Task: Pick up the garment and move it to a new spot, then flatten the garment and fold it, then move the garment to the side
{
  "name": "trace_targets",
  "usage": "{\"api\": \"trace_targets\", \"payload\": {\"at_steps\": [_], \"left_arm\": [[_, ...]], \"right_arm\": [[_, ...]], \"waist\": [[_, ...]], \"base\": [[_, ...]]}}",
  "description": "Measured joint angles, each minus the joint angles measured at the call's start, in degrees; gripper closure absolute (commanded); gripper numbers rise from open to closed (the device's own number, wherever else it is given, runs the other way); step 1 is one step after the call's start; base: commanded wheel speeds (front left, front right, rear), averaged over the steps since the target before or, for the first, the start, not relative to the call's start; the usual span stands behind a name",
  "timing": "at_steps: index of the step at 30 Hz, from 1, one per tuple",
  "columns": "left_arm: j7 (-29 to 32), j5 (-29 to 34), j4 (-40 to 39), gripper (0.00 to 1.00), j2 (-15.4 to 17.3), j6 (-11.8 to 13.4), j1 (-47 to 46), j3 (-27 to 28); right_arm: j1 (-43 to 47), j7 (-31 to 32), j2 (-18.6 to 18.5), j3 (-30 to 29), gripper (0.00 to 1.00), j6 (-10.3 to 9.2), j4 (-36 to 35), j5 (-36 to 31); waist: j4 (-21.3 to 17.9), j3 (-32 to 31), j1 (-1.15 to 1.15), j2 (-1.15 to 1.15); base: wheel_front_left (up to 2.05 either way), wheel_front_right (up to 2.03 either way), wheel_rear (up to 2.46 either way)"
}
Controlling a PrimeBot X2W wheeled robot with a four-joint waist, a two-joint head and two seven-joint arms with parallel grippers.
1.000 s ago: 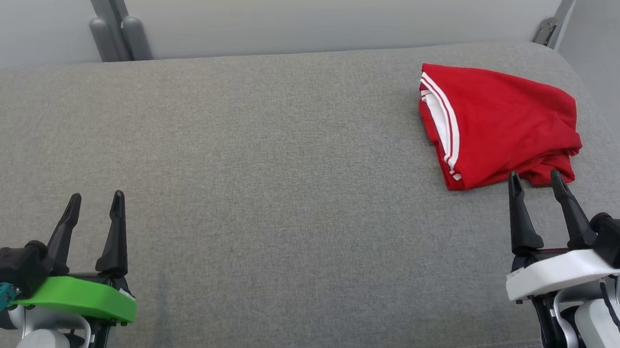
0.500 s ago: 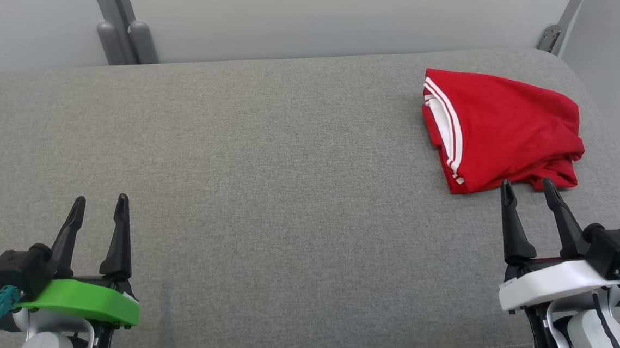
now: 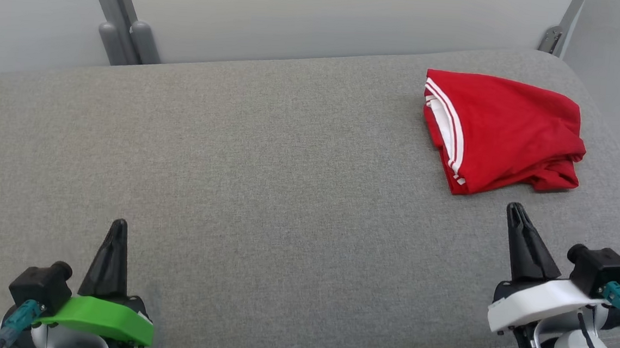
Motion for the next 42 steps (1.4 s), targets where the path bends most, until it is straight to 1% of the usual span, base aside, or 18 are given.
{"api": "trace_targets", "payload": {"at_steps": [5,9,12,17,22,24,28,30,33,42], "left_arm": [[0.2,-0.8,0.9,1.0,-0.4,0.0,1.0,-0.2],[0.7,-3.8,0.9,1.0,-0.4,0.0,1.0,0.0],[1.3,-6.0,0.9,1.0,-0.4,0.0,1.0,0.1],[2.5,-10.4,1.0,1.0,-0.4,0.0,1.0,0.3],[3.3,-13.0,1.1,1.0,-0.5,0.0,1.0,0.6],[3.8,-14.4,1.2,1.0,-0.5,0.0,1.0,0.8],[4.4,-16.6,1.4,1.0,-0.6,0.0,1.0,1.1],[4.8,-18.1,1.5,1.0,-0.6,0.0,1.0,1.4],[5.4,-19.4,1.6,1.0,-0.8,0.0,1.0,1.7],[7.2,-25.4,1.9,1.0,-0.9,0.0,0.9,2.3]], "right_arm": [[1.4,0.1,0.9,0.2,1.0,0.1,0.7,1.1],[1.4,0.3,1.3,-0.2,1.0,0.89,0.7,3.8],[1.5,0.6,1.7,-0.7,1.0,0.97,0.7,5.9],[1.4,1.6,2.0,-1.9,1.0,1.63,0.7,10.3],[1.4,2.5,2.7,-3.0,1.0,1.97,0.7,13.3],[1.4,2.8,2.9,-3.4,1.0,2.41,0.8,14.9],[1.4,3.6,3.1,-4.2,1.0,2.45,1.0,17.3],[1.4,4.0,3.2,-4.7,1.0,2.94,1.1,18.7],[1.4,4.5,3.4,-5.3,1.0,3.03,1.3,20.5],[1.4,6.1,3.9,-7.0,1.0,4.2,2.2,26.5]], "waist": [[0.0,0.0,0.0,0.0],[0.2,-0.1,0.0,0.0],[0.3,-0.1,0.0,0.0],[0.4,-0.2,0.0,0.0],[0.6,-0.2,0.0,0.0],[0.6,-0.3,0.0,0.0],[0.7,-0.3,0.0,0.0],[0.8,-0.3,0.0,0.0],[0.9,-0.4,0.0,0.0],[1.1,-0.5,0.0,0.0]], "base": [[0.0,0.0,0.0],[0.0,0.0,0.0],[0.0,0.0,0.0],[0.0,0.0,0.0],[0.0,0.0,0.0],[0.0,0.0,0.0],[0.0,0.0,0.0],[0.0,0.0,0.0],[0.0,0.0,0.0],[0.0,0.0,0.0]]}}
